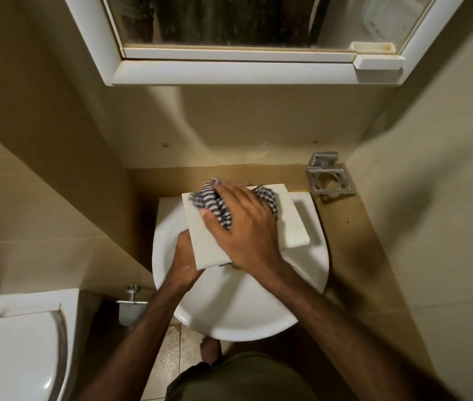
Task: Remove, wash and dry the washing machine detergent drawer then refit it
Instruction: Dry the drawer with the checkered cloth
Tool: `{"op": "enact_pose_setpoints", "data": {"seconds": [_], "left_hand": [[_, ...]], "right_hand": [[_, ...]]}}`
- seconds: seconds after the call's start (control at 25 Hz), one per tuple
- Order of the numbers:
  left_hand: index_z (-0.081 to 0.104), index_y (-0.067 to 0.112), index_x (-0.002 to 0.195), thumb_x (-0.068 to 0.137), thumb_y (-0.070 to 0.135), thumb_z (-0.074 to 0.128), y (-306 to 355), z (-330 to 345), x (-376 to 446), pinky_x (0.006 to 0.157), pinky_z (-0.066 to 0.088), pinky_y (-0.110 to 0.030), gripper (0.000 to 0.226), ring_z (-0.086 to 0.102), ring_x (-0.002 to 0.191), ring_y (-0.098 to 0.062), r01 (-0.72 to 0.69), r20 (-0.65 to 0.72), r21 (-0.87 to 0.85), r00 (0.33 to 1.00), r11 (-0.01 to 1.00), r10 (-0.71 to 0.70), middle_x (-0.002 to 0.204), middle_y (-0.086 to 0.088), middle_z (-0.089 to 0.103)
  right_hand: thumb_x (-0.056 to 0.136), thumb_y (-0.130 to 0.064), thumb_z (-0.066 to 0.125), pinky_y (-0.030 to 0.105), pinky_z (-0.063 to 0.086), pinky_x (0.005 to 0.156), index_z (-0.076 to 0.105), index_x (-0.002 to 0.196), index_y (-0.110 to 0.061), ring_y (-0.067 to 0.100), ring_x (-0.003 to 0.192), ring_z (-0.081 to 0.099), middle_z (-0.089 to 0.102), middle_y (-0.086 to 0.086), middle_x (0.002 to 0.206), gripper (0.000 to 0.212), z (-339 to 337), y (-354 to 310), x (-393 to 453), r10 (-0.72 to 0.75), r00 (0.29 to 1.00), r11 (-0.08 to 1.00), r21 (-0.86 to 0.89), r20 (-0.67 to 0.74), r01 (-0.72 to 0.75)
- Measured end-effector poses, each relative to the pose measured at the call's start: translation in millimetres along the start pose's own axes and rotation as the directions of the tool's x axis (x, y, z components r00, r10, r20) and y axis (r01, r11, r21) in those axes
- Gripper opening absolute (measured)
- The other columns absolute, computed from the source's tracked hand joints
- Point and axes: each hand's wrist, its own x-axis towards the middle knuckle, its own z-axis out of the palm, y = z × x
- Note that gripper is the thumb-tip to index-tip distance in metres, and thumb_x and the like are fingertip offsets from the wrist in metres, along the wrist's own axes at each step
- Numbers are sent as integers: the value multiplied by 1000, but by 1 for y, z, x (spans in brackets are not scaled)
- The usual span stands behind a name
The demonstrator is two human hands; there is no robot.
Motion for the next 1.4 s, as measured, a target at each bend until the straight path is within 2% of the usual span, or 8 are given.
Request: {"op": "enact_pose_setpoints", "data": {"seconds": [0.08,0.2,0.48,0.64,0.8,1.0,1.2,1.4], "left_hand": [[58,30,117,72,60,73,-2,0,-4,75,51,-9,56,62,91,13,-7,1,62,1000,998,7,102,15,65],[65,50,109,67,47,66,-3,-2,-7,77,52,-11,42,64,92,15,22,19,-25,1000,999,-21,97,18,70],[77,43,87,67,35,77,0,-15,2,76,57,-36,21,70,85,-9,23,-55,-84,998,996,-28,87,12,76],[65,10,85,84,-9,70,13,-7,16,54,52,-15,20,65,61,1,57,-52,-63,997,996,-61,67,10,72],[69,20,95,76,28,70,10,-17,11,50,49,-26,21,64,68,-1,32,-39,-52,999,998,-34,78,12,71],[75,47,80,70,16,70,12,-26,19,68,44,-47,33,57,70,-20,61,-17,-94,998,994,-63,72,16,69],[78,37,70,79,-5,60,5,-26,25,45,45,-14,46,56,52,3,132,26,-157,991,979,-129,62,11,68],[69,22,77,72,3,63,4,-30,21,53,47,-15,20,57,59,6,128,84,-42,989,991,-124,65,15,69]], "right_hand": [[98,-52,57,42,38,110,65,139,-22,19,131,55,60,-2,148,51,4,-15,-11,-200,977,979,-18,76,202],[98,-54,54,46,35,109,69,133,-26,23,132,50,59,0,148,48,-7,-8,-20,-324,935,940,-63,148,336],[99,-50,42,47,46,91,78,109,-16,29,108,49,57,11,117,50,-20,68,19,267,959,928,-243,-92,-281],[101,-39,51,41,38,85,69,128,-18,26,104,54,64,7,121,38,2,0,-2,-24,998,975,-222,-65,9],[95,-40,62,39,40,88,72,125,-23,21,110,56,67,-1,128,36,0,-11,-14,-254,967,963,-95,5,253],[92,-37,60,45,45,83,77,109,-18,28,98,54,69,2,115,30,-9,48,18,137,960,947,-251,-245,-199],[89,-35,61,41,42,77,76,99,-16,26,90,54,73,0,98,27,11,-14,5,-80,992,983,-174,-102,61],[84,-43,58,41,45,75,81,85,-16,29,90,52,62,6,91,36,-8,34,15,142,972,934,-299,-186,-194]]}}
